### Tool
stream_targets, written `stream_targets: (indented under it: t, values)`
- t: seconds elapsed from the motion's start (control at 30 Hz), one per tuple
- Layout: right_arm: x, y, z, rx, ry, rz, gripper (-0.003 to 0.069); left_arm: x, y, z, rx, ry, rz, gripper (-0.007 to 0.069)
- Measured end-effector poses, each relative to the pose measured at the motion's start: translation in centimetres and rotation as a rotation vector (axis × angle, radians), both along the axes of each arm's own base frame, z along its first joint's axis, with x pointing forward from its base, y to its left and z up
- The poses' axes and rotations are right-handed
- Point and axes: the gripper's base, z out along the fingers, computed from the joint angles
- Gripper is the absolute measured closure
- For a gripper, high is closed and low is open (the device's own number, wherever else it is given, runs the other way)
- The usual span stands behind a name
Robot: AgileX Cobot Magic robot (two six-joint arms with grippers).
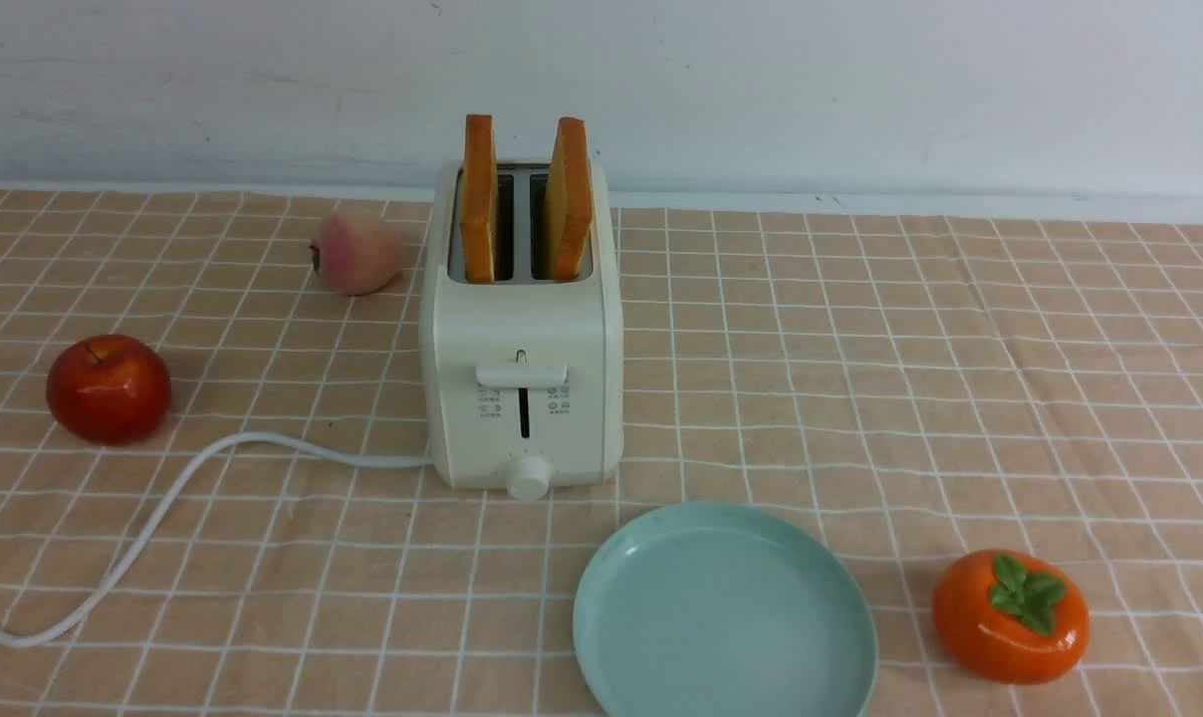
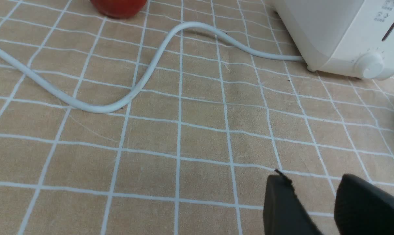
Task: Take toasted bread from bread machine on light coffee tablecloth place on plate.
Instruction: 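Grasp the toast slice in the toaster and pull it up out of the slot with the right gripper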
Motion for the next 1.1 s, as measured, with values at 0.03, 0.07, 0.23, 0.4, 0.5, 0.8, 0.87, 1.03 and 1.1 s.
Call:
stream_targets:
  t: [0.03, 0.07, 0.23, 0.4, 0.5, 0.8, 0.87, 1.03, 1.1]
  values:
    - [0.0, 0.0, 0.0, 0.0, 0.0, 0.0, 0.0419, 0.0, 0.0, 0.0, 0.0, 0.0, 0.0, 0.0386]
    - [0.0, 0.0, 0.0, 0.0, 0.0, 0.0, 0.0419, 0.0, 0.0, 0.0, 0.0, 0.0, 0.0, 0.0386]
    - [0.0, 0.0, 0.0, 0.0, 0.0, 0.0, 0.0419, 0.0, 0.0, 0.0, 0.0, 0.0, 0.0, 0.0386]
    - [0.0, 0.0, 0.0, 0.0, 0.0, 0.0, 0.0419, 0.0, 0.0, 0.0, 0.0, 0.0, 0.0, 0.0384]
    - [0.0, 0.0, 0.01, 0.0, -0.001, 0.0, 0.0419, 0.0, 0.0, 0.0, 0.0, 0.0, 0.0, 0.0383]
    - [0.01, 0.0, 0.02, 0.001, -0.003, 0.0, 0.0419, 0.01, 0.04, 0.0, 0.012, -0.002, 0.0, 0.038]
    - [0.01, 0.0, 0.02, 0.001, -0.003, 0.0, 0.0419, 0.01, 0.04, 0.0, 0.012, -0.002, 0.0, 0.038]
    - [0.03, 0.08, 0.08, 0.026, -0.01, 0.001, 0.0419, 0.02, 0.01, 0.05, 0.004, -0.006, 0.0, 0.038]
    - [0.06, 0.13, 0.09, 0.046, -0.018, 0.001, 0.0419, 0.07, -0.03, 0.23, -0.009, -0.025, -0.001, 0.038]
